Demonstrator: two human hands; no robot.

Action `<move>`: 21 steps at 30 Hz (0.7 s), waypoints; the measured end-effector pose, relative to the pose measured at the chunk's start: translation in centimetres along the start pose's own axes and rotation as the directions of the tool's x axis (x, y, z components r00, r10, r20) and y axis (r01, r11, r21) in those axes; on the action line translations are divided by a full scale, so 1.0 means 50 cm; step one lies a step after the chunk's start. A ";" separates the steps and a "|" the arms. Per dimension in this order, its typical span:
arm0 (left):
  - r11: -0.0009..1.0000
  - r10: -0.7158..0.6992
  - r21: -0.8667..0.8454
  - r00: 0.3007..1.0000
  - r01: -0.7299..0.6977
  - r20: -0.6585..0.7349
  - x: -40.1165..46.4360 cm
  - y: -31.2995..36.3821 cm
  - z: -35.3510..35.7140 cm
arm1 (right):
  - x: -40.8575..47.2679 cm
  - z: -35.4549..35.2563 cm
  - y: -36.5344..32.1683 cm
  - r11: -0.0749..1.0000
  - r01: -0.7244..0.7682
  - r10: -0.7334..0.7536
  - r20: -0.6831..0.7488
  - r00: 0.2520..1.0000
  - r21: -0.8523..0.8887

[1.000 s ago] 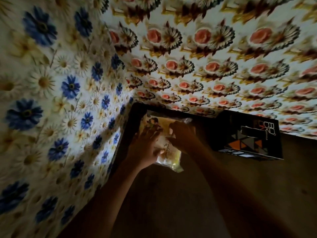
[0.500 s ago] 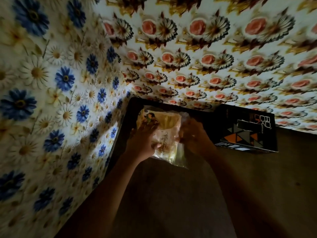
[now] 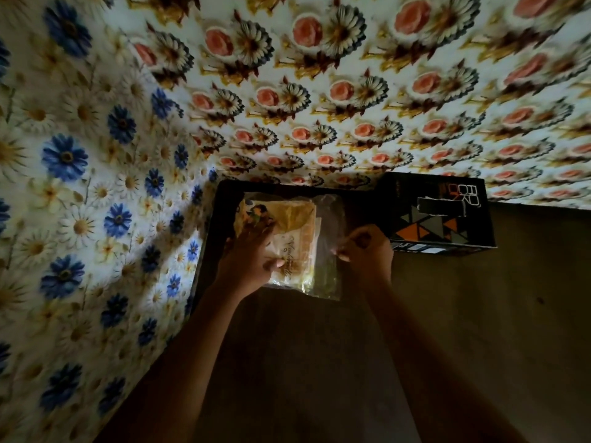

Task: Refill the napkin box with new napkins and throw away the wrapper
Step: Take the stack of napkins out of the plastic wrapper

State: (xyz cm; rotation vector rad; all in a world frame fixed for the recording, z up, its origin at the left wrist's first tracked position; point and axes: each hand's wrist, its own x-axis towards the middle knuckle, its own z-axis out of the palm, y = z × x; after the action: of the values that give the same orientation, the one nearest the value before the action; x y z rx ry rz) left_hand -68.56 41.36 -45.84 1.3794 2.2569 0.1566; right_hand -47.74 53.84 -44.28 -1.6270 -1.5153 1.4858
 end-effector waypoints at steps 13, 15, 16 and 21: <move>0.998 0.042 -0.037 0.965 -0.053 -0.258 -0.019 0.005 0.017 | -0.059 0.037 0.040 0.710 0.326 -0.448 -0.044 0.893 -0.624; 0.990 -0.078 -0.138 0.955 0.040 -0.285 -0.019 0.003 0.019 | -0.048 0.047 0.043 0.712 0.331 -0.413 0.012 0.911 -0.619; 0.966 -0.158 -0.241 0.950 0.092 -0.268 -0.017 0.001 0.018 | -0.037 0.051 0.042 0.747 0.325 -0.373 0.039 0.927 -0.580; 0.810 -0.395 -0.511 0.912 0.289 -0.109 0.008 -0.013 0.011 | 0.007 0.064 0.013 0.891 0.234 -0.194 0.140 0.971 -0.389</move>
State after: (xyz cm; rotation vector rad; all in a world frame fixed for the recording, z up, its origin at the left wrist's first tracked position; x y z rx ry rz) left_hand -68.97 41.32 -46.70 0.6998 2.3696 0.7236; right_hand -50.44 52.96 -45.99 -1.5507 -2.0936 1.2014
